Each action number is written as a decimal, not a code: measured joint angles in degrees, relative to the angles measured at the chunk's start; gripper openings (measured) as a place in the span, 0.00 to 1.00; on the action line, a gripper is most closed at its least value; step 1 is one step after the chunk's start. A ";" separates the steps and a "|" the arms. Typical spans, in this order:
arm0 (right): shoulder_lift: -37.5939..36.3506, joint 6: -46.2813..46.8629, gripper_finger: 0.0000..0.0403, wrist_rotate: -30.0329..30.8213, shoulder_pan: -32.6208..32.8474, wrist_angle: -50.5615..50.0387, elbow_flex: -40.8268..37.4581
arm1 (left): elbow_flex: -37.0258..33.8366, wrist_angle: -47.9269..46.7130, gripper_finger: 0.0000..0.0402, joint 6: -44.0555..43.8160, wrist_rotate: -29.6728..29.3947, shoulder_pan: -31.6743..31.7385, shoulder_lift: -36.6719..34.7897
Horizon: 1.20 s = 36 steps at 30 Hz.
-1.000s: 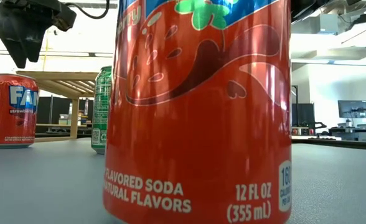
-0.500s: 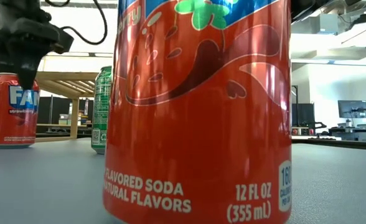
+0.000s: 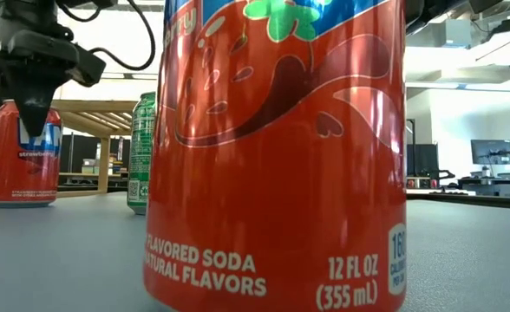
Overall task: Place canned beverage on shelf
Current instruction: Put the top red soda can on the shelf aligned with the other red soda can
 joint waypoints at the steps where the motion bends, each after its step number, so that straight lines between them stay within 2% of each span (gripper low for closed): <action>1: 0.00 0.00 0.94 0.00 -0.08 0.00 0.00 | 0.02 0.19 0.78 0.35 0.18 0.00 0.00; 4: 0.00 -0.01 0.94 -0.01 -0.06 0.00 0.00 | 0.07 0.08 0.71 0.93 0.63 0.00 -0.02; 10: 0.00 -0.02 0.94 -0.02 -0.06 -0.02 0.00 | 0.09 -0.09 0.70 9.71 3.03 0.00 -0.02; 17: 0.00 0.06 0.94 -0.02 -0.06 -0.02 0.00 | 0.09 1.54 0.74 35.74 4.73 -1.72 -0.02; 22: 0.00 0.44 0.94 -0.04 0.03 -0.15 0.00 | 0.06 4.04 0.74 45.08 5.25 -2.61 0.00; 26: 0.00 0.46 0.94 -0.04 0.03 -0.24 0.00 | 0.02 5.25 0.75 47.42 5.22 -2.97 0.02; 29: 0.00 0.46 0.94 -0.04 0.03 -0.26 0.00 | 0.02 5.50 0.75 42.56 5.31 -2.97 0.02; 34: 0.00 0.44 0.94 -0.04 0.03 -0.27 0.00 | 0.02 5.54 0.75 41.42 5.84 -2.84 0.02; 36: 0.00 0.44 0.94 -0.04 0.03 -0.26 0.00 | 0.02 6.04 0.75 38.39 5.74 -2.84 0.02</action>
